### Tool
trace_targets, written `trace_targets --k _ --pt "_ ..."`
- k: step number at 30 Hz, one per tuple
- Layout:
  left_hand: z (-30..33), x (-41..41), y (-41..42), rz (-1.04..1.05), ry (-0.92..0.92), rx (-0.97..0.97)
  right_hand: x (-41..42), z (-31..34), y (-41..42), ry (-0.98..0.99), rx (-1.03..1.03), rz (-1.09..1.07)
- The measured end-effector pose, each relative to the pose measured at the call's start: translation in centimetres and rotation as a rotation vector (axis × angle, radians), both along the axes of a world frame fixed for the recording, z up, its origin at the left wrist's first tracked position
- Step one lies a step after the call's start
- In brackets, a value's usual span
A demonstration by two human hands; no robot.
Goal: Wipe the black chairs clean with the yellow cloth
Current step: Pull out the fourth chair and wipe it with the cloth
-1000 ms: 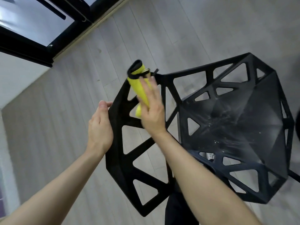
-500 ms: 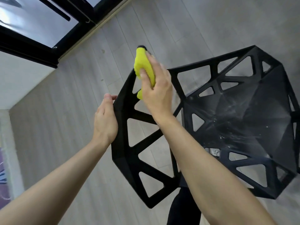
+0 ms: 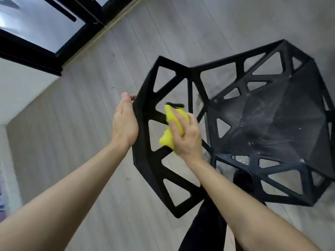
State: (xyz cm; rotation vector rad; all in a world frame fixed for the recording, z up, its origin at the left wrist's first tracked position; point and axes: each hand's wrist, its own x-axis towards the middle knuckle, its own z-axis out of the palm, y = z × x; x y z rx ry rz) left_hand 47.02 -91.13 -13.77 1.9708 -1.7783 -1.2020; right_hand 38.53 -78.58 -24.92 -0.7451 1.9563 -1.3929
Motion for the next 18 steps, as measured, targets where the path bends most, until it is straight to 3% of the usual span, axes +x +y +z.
trace_targets --k 2,3,6,8,13,15,18 --pt "-0.4 0.1 -0.1 -0.013 -0.005 0.017 -2.0 0.3 -0.5 -0.171 0.127 -0.147" --pt "-0.3 -0.1 -0.1 -0.003 0.008 0.01 -2.3 2.0 -1.6 -0.196 0.079 -0.18" --pt "-0.2 -0.3 -0.3 0.038 0.018 -0.01 -0.2 7.2 -4.4 -0.034 -0.182 -0.03" --pt "-0.1 -0.3 -0.1 0.023 0.01 -0.017 1.0 7.5 -3.9 0.116 -0.229 0.118" --pt "-0.3 -0.4 0.0 0.043 0.033 -0.016 -0.2 5.7 -4.4 0.16 -0.406 0.179" --pt "-0.3 -0.3 -0.1 0.033 0.02 -0.017 -0.9 4.2 -5.0 0.131 -0.268 0.049" --pt "0.1 -0.4 0.2 -0.016 0.008 -0.004 -4.2 2.8 -4.1 -0.131 0.072 -0.206"
